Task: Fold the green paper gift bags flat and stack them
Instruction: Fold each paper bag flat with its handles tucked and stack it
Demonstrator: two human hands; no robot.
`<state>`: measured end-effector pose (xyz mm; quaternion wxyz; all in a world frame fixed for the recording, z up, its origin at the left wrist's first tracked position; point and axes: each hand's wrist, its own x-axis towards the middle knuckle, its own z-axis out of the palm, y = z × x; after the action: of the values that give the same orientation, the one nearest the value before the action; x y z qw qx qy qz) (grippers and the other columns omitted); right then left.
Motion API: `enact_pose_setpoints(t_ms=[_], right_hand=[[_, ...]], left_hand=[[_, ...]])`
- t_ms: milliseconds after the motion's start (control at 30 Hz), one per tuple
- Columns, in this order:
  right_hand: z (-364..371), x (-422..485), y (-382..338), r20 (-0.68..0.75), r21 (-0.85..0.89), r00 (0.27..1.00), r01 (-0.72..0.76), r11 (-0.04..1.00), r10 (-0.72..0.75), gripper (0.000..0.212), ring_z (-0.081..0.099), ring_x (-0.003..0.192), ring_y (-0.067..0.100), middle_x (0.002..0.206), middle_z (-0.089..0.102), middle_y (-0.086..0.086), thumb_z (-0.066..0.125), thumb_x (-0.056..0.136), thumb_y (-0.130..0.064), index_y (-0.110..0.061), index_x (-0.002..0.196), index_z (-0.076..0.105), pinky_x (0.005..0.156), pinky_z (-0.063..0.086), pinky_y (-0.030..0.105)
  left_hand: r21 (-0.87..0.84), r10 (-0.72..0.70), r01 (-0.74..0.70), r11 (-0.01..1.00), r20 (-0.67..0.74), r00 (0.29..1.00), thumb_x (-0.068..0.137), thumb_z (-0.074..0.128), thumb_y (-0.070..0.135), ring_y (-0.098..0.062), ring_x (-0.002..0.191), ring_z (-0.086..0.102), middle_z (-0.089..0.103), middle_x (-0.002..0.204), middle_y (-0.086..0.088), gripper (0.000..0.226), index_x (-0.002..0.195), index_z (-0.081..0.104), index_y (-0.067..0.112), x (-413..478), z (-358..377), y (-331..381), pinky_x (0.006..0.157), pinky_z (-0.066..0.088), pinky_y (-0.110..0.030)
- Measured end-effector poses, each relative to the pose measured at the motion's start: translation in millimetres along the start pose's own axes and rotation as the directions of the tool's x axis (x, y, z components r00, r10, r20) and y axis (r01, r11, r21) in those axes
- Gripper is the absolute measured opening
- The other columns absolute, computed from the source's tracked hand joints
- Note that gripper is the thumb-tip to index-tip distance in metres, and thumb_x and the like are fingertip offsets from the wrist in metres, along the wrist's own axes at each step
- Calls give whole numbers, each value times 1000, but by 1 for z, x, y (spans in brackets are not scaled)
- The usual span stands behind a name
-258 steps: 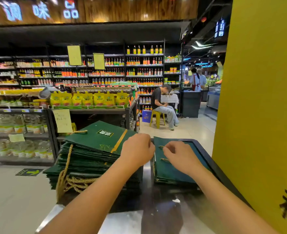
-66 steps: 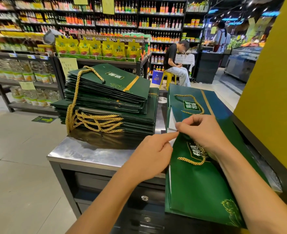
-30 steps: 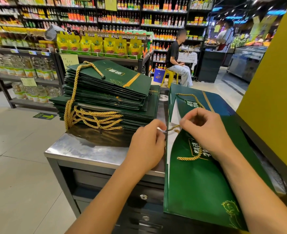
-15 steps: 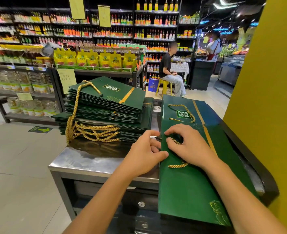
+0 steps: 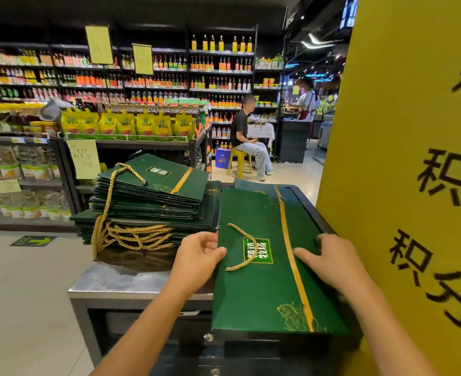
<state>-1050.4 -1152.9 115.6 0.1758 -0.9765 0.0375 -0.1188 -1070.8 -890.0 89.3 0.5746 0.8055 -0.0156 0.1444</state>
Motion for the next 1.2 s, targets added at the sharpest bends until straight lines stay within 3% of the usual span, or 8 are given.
enact_pose_setpoints(t_ms=[100,200,300,500,633,800,1000,1200], right_hand=[[1,-3,7,11,124,998,-55,991,54,60,67,84,22,87,72,6,71,86,-57,-3,112,68,78,58,41],[-15,-2,5,-53,351,995,-63,934,87,47,67,97,24,100,73,8,79,85,-39,-3,113,71,88,55,40],[-45,-5,-4,-143,538,986,7,843,83,27,66,86,22,87,69,3,79,87,-27,-6,103,72,71,50,32],[-98,-7,-23,-364,728,927,219,650,96,10,56,75,6,87,67,-3,75,90,-32,-24,92,70,65,45,22],[-106,-12,-27,-407,814,905,298,498,125,21,66,75,15,75,71,-1,61,99,-40,-26,87,71,62,48,28],[-87,-10,-16,-153,947,960,75,313,235,44,73,80,27,77,72,12,38,108,-45,-12,89,61,63,53,35],[-57,-27,22,150,805,989,-113,582,-15,18,69,90,25,99,75,8,65,97,-27,-15,102,77,71,55,37],[-14,-33,26,181,471,984,-93,877,7,19,62,85,8,101,68,-5,75,89,-34,-30,106,67,71,55,29]], left_hand=[[-33,-37,36,999,-25,999,86,75,4,-5,61,61,68,70,2,7,88,75,11,-1,-4,1,58,49,-16],[-97,-73,68,993,-48,996,86,77,8,-11,60,58,68,69,-4,3,86,75,7,-2,-8,9,52,45,-18],[-172,-71,58,983,-68,995,87,79,15,-13,64,59,71,74,-8,11,89,76,5,1,-16,30,55,47,-21],[-244,79,-120,962,-170,982,87,79,20,1,60,61,74,74,4,7,90,78,13,11,-35,93,53,46,-13],[-217,160,-200,955,-189,969,87,79,23,-15,61,60,68,64,0,13,97,75,15,12,-42,106,49,39,-25],[-161,231,-251,954,-133,964,90,74,6,-17,75,76,77,76,0,4,90,76,9,2,-45,88,48,49,-23],[-43,110,-109,993,29,993,95,57,-11,-6,90,74,79,92,8,34,105,78,14,-10,-43,42,70,58,-17],[-93,-88,109,990,207,974,101,50,-2,-23,84,72,78,92,-10,30,103,77,10,-18,-34,15,84,58,-43]])
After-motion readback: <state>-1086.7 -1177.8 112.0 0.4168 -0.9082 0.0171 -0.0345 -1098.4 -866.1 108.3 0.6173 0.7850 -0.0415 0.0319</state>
